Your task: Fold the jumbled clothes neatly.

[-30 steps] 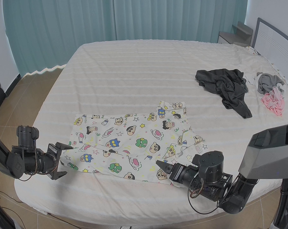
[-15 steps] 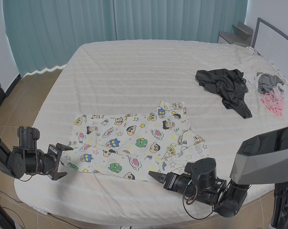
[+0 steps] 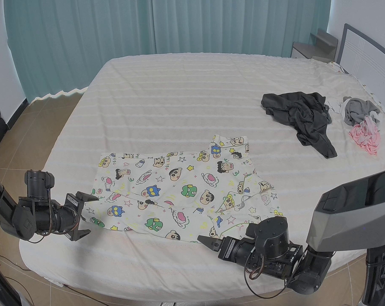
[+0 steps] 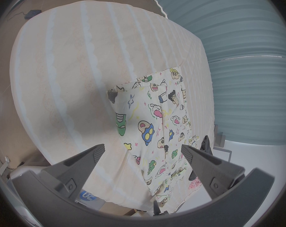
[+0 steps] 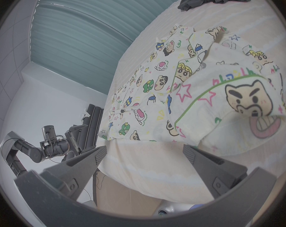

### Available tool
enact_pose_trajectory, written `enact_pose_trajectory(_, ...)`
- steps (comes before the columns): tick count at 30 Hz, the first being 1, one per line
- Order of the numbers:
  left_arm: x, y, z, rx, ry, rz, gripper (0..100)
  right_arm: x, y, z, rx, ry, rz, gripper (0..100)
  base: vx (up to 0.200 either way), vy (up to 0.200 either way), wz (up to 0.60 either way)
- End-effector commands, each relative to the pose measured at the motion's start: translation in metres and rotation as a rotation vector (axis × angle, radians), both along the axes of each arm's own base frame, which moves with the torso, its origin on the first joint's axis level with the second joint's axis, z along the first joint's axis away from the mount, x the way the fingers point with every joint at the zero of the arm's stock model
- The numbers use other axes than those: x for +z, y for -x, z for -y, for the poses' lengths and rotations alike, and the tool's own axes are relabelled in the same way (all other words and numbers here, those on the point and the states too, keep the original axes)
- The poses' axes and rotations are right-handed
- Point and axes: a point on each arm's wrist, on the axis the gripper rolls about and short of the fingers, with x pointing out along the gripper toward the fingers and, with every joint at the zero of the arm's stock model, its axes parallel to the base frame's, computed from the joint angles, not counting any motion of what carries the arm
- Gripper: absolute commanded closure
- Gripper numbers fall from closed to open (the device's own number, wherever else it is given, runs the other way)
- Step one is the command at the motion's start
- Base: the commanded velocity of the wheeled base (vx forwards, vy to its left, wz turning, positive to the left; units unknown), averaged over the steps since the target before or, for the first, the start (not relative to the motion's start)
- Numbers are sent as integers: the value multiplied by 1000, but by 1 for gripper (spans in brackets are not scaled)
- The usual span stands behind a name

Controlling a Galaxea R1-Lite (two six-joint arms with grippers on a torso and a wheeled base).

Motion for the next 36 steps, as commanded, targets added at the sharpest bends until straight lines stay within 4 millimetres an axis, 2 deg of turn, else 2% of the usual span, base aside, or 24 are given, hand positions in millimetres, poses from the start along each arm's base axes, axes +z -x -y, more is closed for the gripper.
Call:
enact_pose_trajectory(1, -2, 0, 0, 1, 1, -9, 0, 29, 15, 15, -13, -15, 41, 0, 0, 0, 0)
enact_pose_trajectory(4, -2, 0, 0, 1, 1, -9, 0, 31, 22, 25, -17, 16, 36, 0, 0, 0, 0)
enact_pose_trajectory(6, -3, 0, 0, 1, 1, -12, 0, 18, 28, 42, -8, 141, 17, 0, 0, 0, 0)
enact_pose_trajectory(9, -3, -1, 0, 1, 1, -13, 0, 11, 28, 49, -18, 178, 6, 0, 0, 0, 0)
enact_pose_trajectory(14, -5, -1, 0, 1, 1, -18, 0, 10, 26, 50, -42, 201, 17, 0, 0, 0, 0)
enact_pose_trajectory(21, -5, -2, 0, 1, 1, -20, 0, 7, 7, 55, -155, 215, 44, 0, 0, 0, 0)
enact_pose_trajectory(35, -6, -1, 0, 1, 1, -21, 0, 2, 3, 54, -223, 250, 61, 0, 0, 0, 0)
enact_pose_trajectory(36, -6, -1, 0, 1, 1, -23, 0, 2, 2, 54, -231, 253, 65, 100, 0, 0, 0)
